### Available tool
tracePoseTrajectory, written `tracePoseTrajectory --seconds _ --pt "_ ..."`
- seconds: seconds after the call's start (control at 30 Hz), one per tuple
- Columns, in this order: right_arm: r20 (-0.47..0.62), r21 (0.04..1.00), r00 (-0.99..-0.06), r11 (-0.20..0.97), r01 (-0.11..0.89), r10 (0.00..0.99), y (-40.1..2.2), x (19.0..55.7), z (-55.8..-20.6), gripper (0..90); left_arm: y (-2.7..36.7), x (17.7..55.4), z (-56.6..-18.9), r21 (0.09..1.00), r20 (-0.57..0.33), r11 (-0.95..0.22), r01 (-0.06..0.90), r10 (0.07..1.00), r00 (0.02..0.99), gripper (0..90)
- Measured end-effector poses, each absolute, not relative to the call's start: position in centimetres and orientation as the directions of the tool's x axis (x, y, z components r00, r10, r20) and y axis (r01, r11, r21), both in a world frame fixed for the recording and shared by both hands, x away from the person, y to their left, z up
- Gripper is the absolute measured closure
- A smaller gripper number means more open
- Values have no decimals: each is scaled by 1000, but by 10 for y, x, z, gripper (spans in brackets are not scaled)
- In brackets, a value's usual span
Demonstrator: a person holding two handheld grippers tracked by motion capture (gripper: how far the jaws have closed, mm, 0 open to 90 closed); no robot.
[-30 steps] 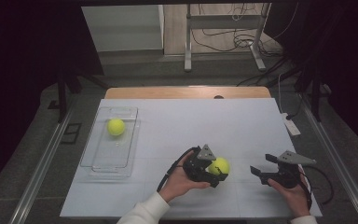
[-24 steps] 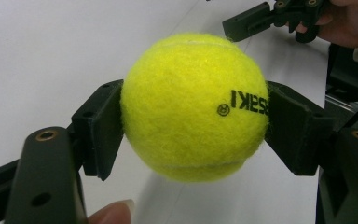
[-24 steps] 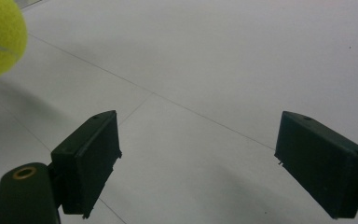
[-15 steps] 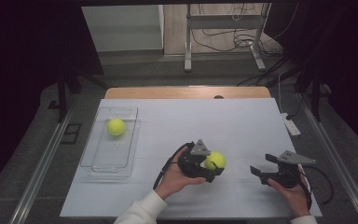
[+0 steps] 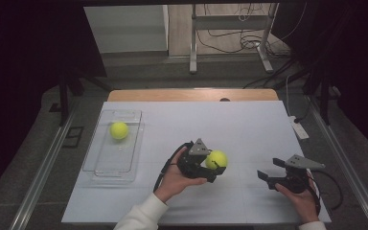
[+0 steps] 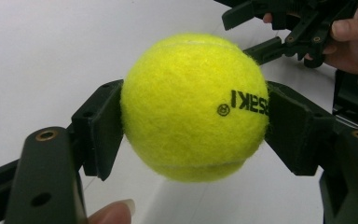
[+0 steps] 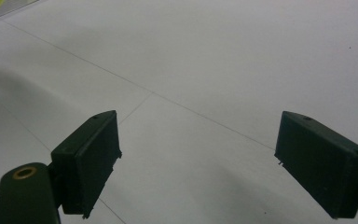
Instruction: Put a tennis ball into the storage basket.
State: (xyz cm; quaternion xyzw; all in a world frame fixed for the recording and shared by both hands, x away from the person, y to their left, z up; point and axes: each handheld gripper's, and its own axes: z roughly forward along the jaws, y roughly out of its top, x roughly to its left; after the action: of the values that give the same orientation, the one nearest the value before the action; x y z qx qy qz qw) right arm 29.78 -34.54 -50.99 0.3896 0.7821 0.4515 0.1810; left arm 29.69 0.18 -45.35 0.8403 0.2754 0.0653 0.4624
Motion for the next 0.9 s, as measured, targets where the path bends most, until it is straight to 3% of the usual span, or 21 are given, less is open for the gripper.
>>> tracePoseTrajectory --seconds 0.9 --pt "64 846 -631 294 446 773 -345 298 -510 139 29 302 -436 842 -148 -356 406 572 807 269"
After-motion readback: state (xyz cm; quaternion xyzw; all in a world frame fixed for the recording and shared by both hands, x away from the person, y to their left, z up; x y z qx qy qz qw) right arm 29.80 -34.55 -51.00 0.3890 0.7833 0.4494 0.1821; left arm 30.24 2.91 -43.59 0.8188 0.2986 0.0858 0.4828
